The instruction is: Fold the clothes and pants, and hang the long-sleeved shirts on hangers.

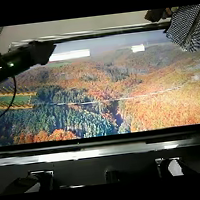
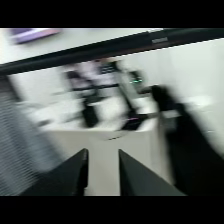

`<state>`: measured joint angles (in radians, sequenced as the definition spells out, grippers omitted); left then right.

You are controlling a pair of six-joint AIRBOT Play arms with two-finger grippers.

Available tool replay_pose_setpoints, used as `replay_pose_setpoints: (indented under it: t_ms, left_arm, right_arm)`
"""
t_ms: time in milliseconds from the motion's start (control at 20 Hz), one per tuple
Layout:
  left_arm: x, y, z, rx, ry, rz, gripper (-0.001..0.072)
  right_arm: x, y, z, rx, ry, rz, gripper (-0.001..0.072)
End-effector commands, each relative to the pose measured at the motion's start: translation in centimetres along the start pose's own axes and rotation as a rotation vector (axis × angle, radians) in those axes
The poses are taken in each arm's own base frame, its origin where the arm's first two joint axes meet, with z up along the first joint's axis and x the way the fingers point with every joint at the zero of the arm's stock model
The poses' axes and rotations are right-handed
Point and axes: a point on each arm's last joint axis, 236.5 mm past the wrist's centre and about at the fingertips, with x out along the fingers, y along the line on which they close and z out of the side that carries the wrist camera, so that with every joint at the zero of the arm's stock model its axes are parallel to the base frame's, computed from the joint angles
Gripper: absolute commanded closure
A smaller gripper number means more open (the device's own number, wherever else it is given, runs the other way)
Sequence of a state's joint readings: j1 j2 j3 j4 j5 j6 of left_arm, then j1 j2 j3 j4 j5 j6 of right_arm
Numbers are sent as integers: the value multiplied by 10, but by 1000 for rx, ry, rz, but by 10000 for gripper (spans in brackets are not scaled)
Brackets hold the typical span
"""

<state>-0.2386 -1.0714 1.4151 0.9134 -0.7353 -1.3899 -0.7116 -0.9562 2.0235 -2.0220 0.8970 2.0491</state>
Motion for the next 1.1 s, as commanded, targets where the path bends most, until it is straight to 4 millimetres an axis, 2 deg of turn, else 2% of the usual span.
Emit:
replay_pose_setpoints:
  t_ms: [0,50,100,150,250,300,400,450,550,650,700,800,900,1050]
  left_arm:
    - [-18,12,15,18,-40,42,237]
    - [-23,14,16,28,-41,52,374]
    - [-27,17,14,47,-29,70,547]
    - [-30,23,11,74,-11,96,686]
    - [-38,39,-1,137,54,163,683]
    - [-42,49,-13,168,113,201,684]
    - [-56,70,-39,212,235,279,685]
    - [-64,81,-49,225,265,317,685]
    - [-83,105,-70,210,285,387,686]
    - [-101,127,-95,166,308,442,686]
    - [-109,137,-105,147,319,466,683]
    - [-116,149,-114,120,329,496,682]
    - [-116,151,-114,118,329,500,679]
    - [-115,150,-114,118,330,498,680]
  right_arm:
    - [-25,161,-53,195,228,658,555]
    - [-37,201,-84,179,330,797,629]
    - [-51,232,-117,125,423,884,666]
    - [-68,259,-158,31,525,948,667]
    - [-105,290,-239,-199,712,1007,668]
    - [-127,297,-277,-335,791,1038,669]
    - [-176,302,-331,-546,890,1152,669]
    - [-199,298,-354,-616,941,1201,669]
    - [-228,283,-391,-669,1041,1232,669]
    - [-251,268,-419,-652,1130,1249,668]
    - [-257,258,-433,-667,1166,1243,667]
    - [-269,239,-456,-715,1250,1228,666]
    - [-274,230,-465,-738,1293,1222,666]
    - [-274,231,-465,-734,1287,1222,666]
